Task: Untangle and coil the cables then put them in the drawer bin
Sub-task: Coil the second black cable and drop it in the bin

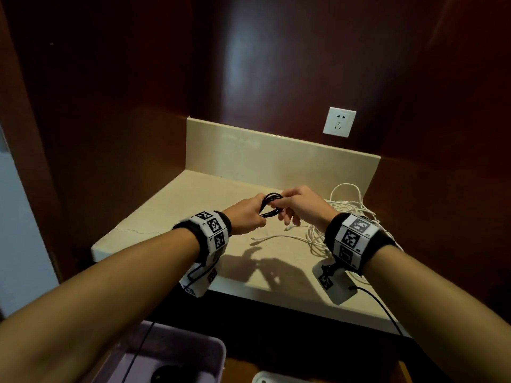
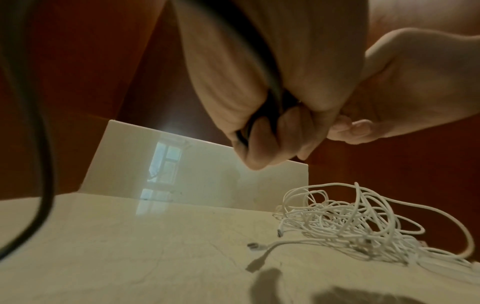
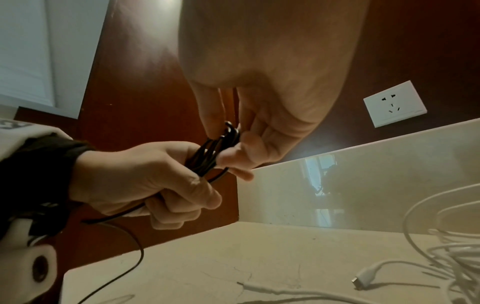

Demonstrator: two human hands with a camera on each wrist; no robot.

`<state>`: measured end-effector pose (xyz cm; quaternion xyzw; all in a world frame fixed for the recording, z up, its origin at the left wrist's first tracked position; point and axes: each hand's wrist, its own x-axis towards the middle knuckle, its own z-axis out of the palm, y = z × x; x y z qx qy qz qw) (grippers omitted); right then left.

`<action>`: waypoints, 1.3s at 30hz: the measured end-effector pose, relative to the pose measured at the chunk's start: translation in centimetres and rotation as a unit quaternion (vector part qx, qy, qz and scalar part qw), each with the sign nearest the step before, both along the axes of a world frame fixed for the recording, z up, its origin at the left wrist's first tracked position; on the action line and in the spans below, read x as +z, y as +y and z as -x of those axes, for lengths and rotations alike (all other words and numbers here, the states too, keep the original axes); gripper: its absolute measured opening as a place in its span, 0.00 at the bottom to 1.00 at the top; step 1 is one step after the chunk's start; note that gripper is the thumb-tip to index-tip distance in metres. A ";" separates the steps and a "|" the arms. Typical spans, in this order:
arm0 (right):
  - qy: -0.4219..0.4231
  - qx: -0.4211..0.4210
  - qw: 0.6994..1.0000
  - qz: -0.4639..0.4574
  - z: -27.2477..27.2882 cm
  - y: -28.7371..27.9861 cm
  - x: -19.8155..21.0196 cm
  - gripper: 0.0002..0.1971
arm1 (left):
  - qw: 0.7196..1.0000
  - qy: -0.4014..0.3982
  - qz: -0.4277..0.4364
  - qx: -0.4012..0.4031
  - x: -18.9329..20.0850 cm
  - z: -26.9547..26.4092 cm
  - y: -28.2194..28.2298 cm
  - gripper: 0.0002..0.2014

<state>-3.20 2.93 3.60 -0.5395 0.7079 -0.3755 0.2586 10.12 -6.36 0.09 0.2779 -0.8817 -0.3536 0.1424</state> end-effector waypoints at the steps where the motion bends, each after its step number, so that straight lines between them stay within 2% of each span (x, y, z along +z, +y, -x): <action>1: -0.001 0.007 1.000 -0.006 -0.1 0.1 0.0 0.12 | 1.000 -0.009 0.017 -0.003 0.1 0.0 0.0 0.24; 4: 0.040 0.012 0.999 -0.010 -0.5 0.3 -0.2 0.16 | 0.997 -0.032 0.063 -0.018 0.2 0.1 0.1 0.24; 6: 0.079 0.017 0.997 0.001 -0.7 0.3 -0.2 0.17 | 0.996 -0.037 0.080 -0.021 0.2 0.0 0.2 0.19; 10: 0.105 0.012 0.994 0.023 -0.8 0.3 -0.2 0.19 | 0.995 -0.043 0.079 0.034 0.2 -0.4 0.0 0.11; 13: 0.085 0.013 0.996 0.033 -0.6 0.2 -0.4 0.19 | 0.993 -0.060 0.074 0.066 0.2 -0.7 -0.3 0.10; 18: 0.062 0.014 0.997 0.034 -0.8 -0.1 -0.7 0.19 | 0.996 -0.050 0.039 0.061 -0.3 -0.8 -0.8 0.11; 20: 0.078 0.015 0.996 0.028 -0.9 -0.2 -0.6 0.18 | 0.995 -0.055 0.053 0.063 -0.2 -0.7 -0.7 0.13; 22: 0.137 0.016 0.990 0.023 -1.0 -0.1 -0.4 0.17 | 0.992 -0.062 0.075 0.076 0.0 -0.6 -0.7 0.13; 25: 0.256 0.000 0.966 0.041 -1.0 0.2 -0.3 0.12 | 0.989 -0.076 0.093 0.085 0.6 -0.5 -0.8 0.13; 26: 0.282 0.000 0.958 0.045 -0.9 0.4 -0.3 0.14 | 0.989 -0.081 0.095 0.083 0.7 -0.5 -0.9 0.12; 28: 0.352 0.025 0.935 0.038 -0.7 0.9 -0.1 0.26 | 0.987 -0.093 0.099 0.082 1.0 -0.7 -1.1 0.09; 30: 0.435 0.057 0.899 0.010 -0.7 1.3 -0.1 0.35 | 0.986 -0.105 0.105 0.077 1.1 -0.7 -1.1 0.07; 31: 0.475 0.066 0.877 -0.012 -0.7 1.2 -0.3 0.37 | 0.985 -0.112 0.110 0.072 1.1 -0.6 -0.9 0.08; 33: 0.552 0.065 0.829 -0.063 -0.9 0.8 -0.8 0.32 | 0.982 -0.131 0.124 0.054 1.1 -0.3 -0.5 0.08; 35: 0.600 0.042 0.795 -0.085 -1.2 0.2 -1.4 0.23 | 0.979 -0.148 0.136 0.033 1.1 0.0 -0.1 0.08; 39: 0.626 0.023 0.774 -0.089 -2.1 -0.5 -1.7 0.15 | 0.973 -0.165 0.164 0.001 1.0 0.4 0.6 0.08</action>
